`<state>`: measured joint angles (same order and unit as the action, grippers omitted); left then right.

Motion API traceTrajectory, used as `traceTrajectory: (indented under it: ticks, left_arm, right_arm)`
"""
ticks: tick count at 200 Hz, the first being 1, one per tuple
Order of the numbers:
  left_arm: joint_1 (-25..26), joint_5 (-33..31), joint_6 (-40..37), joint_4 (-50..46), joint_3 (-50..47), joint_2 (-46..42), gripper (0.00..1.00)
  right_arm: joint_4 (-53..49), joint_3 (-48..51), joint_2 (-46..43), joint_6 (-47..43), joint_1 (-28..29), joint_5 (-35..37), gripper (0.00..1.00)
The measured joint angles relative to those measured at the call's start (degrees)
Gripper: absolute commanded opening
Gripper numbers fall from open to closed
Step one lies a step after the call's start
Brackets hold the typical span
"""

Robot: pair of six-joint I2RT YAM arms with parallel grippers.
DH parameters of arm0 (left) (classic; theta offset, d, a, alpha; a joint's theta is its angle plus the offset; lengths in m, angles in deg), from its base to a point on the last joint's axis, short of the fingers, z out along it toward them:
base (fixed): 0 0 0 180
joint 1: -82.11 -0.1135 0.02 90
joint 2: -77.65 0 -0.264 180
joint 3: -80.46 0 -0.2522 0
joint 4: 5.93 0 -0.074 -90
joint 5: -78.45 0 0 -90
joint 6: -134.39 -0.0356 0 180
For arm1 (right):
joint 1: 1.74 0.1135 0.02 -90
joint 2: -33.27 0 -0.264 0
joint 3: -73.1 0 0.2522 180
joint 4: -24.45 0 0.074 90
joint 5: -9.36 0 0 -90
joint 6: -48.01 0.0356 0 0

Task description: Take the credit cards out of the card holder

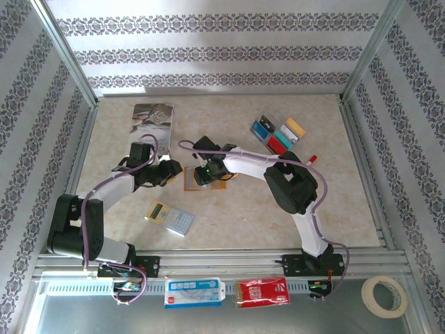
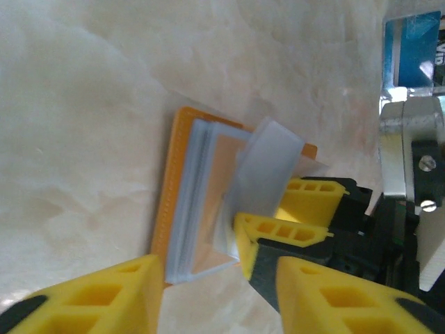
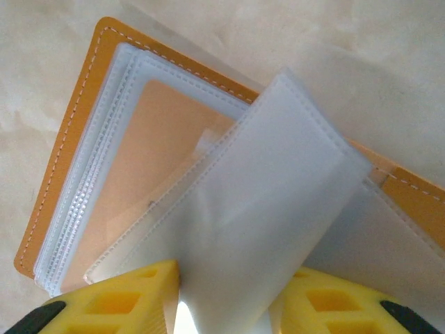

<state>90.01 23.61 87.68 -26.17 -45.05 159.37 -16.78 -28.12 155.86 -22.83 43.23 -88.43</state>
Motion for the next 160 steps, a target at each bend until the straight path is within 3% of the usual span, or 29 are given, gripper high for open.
traceTrajectory:
  ticks: [43,160]
  left_arm:
    - [3.82,0.66,2.32,2.03,0.00,2.84,0.24]
    - [7.06,0.63,6.80,6.49,-1.11,8.92,0.15]
  right_arm:
    - [0.98,0.68,-0.24,0.00,-0.26,-1.29,0.35]
    - [3.72,2.84,-1.18,0.20,-0.63,-2.60,0.30]
